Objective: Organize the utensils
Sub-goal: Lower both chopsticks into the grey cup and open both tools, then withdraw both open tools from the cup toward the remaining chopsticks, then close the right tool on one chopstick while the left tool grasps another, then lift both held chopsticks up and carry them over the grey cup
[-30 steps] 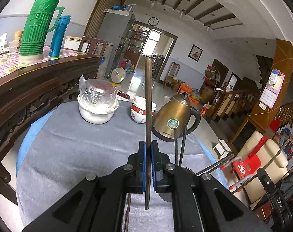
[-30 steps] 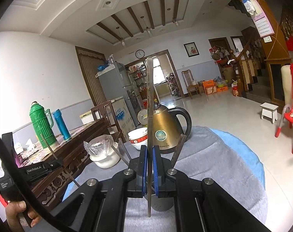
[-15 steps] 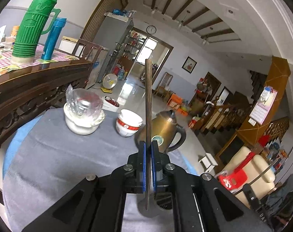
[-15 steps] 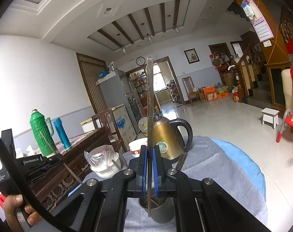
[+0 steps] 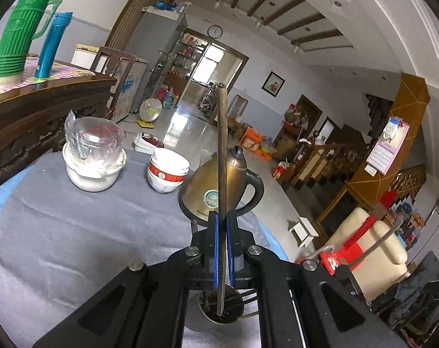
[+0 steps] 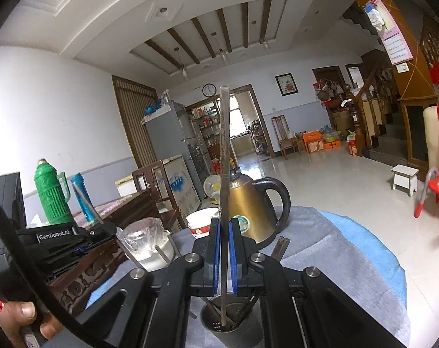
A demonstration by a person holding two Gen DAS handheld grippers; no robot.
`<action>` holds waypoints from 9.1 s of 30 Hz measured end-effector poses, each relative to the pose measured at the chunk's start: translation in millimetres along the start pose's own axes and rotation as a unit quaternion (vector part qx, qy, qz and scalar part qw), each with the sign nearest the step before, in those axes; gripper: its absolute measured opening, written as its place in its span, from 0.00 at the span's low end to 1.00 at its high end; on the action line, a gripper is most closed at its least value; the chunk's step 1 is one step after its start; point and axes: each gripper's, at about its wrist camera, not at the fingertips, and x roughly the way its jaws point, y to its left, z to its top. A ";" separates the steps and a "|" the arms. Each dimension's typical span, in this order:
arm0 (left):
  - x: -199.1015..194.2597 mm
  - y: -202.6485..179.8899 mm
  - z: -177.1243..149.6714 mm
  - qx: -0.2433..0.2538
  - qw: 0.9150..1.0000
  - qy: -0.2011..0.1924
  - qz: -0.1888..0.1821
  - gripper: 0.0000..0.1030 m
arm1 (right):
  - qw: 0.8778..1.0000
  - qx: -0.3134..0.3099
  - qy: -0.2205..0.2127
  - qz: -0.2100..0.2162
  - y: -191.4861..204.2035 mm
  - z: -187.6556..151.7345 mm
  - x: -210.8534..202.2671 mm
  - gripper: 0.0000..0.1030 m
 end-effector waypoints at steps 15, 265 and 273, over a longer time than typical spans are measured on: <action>41.1 -1.5 -25.6 0.043 0.998 0.047 0.007 0.05 | 0.998 -0.022 0.057 -0.010 -4.0 -28.1 42.4 0.06; -152.8 133.3 -125.7 0.031 0.990 0.050 0.130 0.08 | 0.990 -0.074 0.113 -0.034 15.1 -121.2 -83.3 0.06; -147.8 151.1 -115.7 -0.015 0.990 0.063 0.127 0.07 | 0.991 -0.050 0.120 -0.023 10.2 -115.5 -76.9 0.06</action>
